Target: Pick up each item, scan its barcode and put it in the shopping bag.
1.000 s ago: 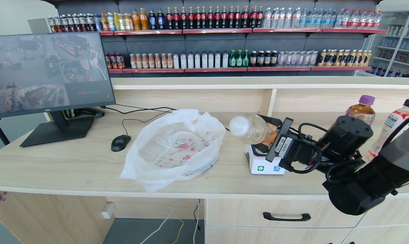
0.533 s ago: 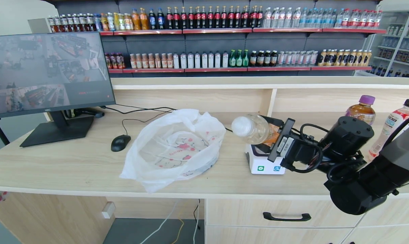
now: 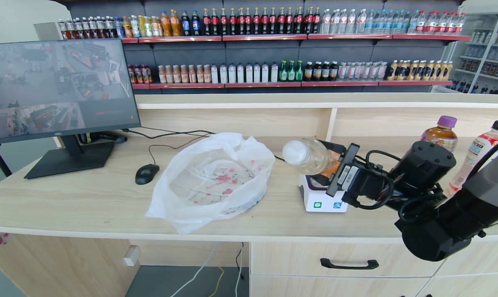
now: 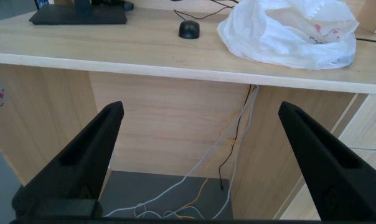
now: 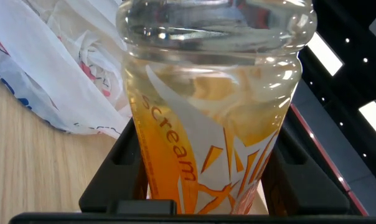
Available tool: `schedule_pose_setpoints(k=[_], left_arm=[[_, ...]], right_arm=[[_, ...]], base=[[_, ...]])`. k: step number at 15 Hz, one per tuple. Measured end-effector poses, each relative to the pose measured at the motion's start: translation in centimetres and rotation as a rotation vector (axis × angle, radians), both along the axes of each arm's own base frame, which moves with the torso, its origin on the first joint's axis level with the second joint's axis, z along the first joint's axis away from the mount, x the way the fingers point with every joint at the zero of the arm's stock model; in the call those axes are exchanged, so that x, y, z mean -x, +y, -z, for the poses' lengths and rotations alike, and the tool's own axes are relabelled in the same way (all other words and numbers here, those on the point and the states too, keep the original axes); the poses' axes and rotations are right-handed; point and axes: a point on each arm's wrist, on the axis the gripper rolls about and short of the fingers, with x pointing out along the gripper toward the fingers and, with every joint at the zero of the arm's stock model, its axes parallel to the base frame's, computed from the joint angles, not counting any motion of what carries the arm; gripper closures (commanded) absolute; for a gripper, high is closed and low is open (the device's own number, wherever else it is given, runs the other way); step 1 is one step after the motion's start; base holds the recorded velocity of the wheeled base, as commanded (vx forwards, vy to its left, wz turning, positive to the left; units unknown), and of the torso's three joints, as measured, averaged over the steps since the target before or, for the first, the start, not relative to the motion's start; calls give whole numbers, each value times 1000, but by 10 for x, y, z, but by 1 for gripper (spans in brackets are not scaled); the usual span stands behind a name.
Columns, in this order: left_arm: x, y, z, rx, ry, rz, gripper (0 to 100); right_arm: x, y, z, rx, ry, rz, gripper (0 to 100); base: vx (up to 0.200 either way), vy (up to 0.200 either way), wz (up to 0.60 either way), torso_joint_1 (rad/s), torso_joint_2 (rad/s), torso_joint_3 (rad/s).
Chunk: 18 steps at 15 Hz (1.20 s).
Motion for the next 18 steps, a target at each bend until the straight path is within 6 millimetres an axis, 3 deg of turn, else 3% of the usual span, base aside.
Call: schedule_pose_setpoints(k=[7, 11, 13, 18], left_arm=[[0, 0, 0, 0, 0, 0, 0], [0, 0, 0, 0, 0, 0, 0], [0, 0, 0, 0, 0, 0, 0], [0, 0, 0, 0, 0, 0, 0]], right_arm=[[8, 0, -12, -37, 13, -12, 100], [20, -1, -35, -140, 44, 13, 100], [33, 0, -51, -221, 58, 59, 100], [97, 3, -78, -540, 207, 204, 100]], base=[[0, 0, 0, 0, 0, 0], [0, 0, 0, 0, 0, 0], [0, 0, 0, 0, 0, 0], [0, 0, 0, 0, 0, 0]])
